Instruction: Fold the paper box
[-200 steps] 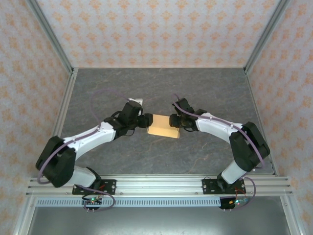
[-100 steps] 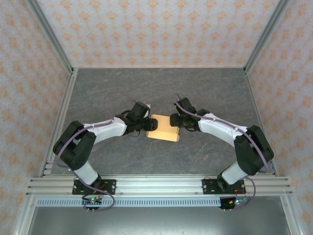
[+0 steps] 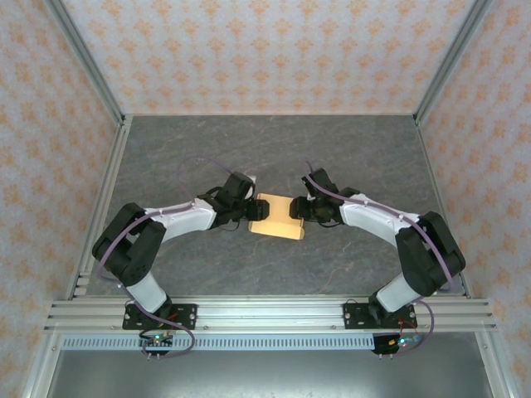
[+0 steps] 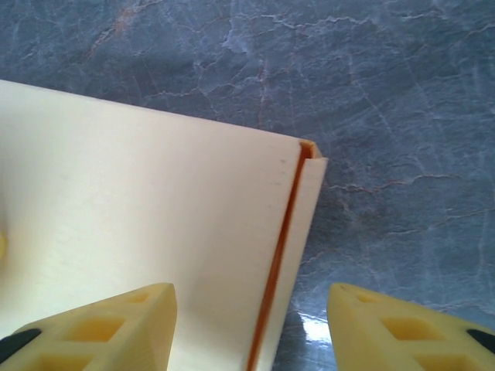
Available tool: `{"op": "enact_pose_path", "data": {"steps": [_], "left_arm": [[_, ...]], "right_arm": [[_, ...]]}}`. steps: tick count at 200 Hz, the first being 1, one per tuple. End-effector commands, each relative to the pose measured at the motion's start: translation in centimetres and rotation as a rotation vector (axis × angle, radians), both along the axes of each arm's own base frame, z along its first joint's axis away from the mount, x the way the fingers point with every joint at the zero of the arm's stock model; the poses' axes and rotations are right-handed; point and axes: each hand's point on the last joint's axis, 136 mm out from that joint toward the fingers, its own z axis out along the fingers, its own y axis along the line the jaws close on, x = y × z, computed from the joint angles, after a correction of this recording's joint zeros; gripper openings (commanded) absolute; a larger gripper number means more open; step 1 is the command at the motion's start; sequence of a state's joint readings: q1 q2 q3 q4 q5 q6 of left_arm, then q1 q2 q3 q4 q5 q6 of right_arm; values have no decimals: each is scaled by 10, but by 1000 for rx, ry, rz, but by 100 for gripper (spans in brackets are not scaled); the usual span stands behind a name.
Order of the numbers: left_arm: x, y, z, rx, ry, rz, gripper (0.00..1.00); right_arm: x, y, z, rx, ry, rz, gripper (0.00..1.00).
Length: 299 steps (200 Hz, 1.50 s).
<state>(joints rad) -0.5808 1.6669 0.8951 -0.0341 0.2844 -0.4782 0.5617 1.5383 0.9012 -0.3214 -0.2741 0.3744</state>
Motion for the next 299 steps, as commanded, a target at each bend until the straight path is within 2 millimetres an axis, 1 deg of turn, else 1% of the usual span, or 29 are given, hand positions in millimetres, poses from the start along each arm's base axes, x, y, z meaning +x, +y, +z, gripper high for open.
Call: {"op": "enact_pose_path", "data": {"steps": [1, 29, 75, 92, 110, 141, 162, 191, 216, 241, 280, 299], "left_arm": [[0, -1, -6, -20, 17, 9, 52], [-2, -4, -10, -33, 34, 3, 47], [-8, -6, -12, -67, 47, 1, 45], [-10, -5, -12, -72, 45, -1, 43], [-12, -4, -13, -90, 57, 36, 42], [-11, 4, -14, -80, 43, 80, 41], [-10, 8, -14, -81, 35, 106, 43], [-8, 15, -13, -53, 15, 132, 45], [-7, 21, -11, -26, 0, 148, 49], [-5, 26, -8, -10, -18, 163, 54], [-2, 27, -2, -3, -37, 164, 61], [0, 27, 4, -3, -52, 164, 65]], "right_arm": [[1, 5, -9, 38, 17, -11, 51], [3, 6, -13, 36, 21, -11, 44], [6, 5, -18, 13, 21, -5, 36], [9, 9, -19, 16, 17, 6, 34], [13, 14, -18, 18, 18, 22, 33], [24, 18, -16, -4, 8, 48, 33], [32, 20, -13, -24, -3, 66, 34], [37, 20, -11, -41, 1, 85, 35], [37, 16, -8, -53, 1, 93, 38], [38, 13, 1, -48, -11, 99, 41], [35, 13, 5, -45, -11, 111, 47], [35, 11, 12, -48, -28, 112, 50]]}}
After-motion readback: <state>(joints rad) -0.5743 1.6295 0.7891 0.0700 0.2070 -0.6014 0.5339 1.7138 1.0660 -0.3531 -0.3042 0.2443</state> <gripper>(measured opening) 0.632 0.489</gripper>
